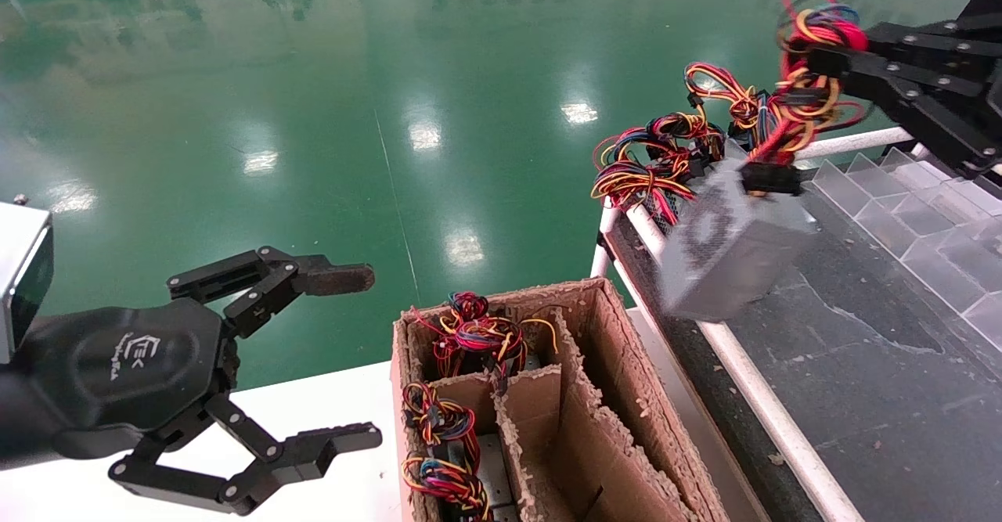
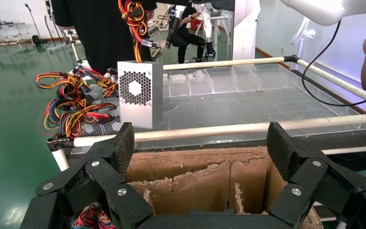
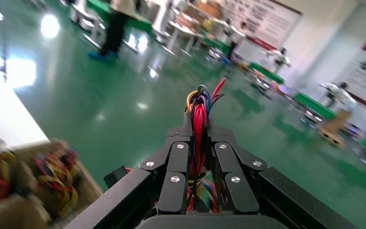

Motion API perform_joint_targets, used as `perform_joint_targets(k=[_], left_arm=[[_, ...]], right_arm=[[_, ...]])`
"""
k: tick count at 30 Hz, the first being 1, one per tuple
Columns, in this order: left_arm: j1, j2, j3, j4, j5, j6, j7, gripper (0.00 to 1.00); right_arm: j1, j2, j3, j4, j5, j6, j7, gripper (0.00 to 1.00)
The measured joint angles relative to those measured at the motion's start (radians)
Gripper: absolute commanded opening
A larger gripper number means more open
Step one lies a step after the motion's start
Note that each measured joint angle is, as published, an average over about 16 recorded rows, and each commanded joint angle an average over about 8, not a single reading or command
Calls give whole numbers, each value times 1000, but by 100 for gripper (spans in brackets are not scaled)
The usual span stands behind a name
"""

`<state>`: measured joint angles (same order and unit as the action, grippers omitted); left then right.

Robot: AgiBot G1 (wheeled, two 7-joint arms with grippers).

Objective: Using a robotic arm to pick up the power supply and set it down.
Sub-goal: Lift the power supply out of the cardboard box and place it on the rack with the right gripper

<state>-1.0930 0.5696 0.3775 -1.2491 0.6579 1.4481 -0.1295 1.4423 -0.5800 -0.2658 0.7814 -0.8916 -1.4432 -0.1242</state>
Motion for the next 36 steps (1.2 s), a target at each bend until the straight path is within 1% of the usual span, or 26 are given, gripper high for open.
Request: perform_joint_targets(k=[11, 19, 27, 36], left_arm=[[0, 0, 0, 0, 0, 0, 0, 100], [0, 0, 0, 0, 0, 0, 0, 100], [0, 0, 0, 0, 0, 0, 0, 100], [0, 0, 0, 0, 0, 0, 0, 100]], right_arm=[[18, 62, 15, -171, -41, 21, -102, 0], [52, 83, 0, -288, -89, 20, -161, 0], [108, 59, -36, -406, -160, 40, -218, 0], [184, -11, -85, -517, -246, 80, -299, 0]])
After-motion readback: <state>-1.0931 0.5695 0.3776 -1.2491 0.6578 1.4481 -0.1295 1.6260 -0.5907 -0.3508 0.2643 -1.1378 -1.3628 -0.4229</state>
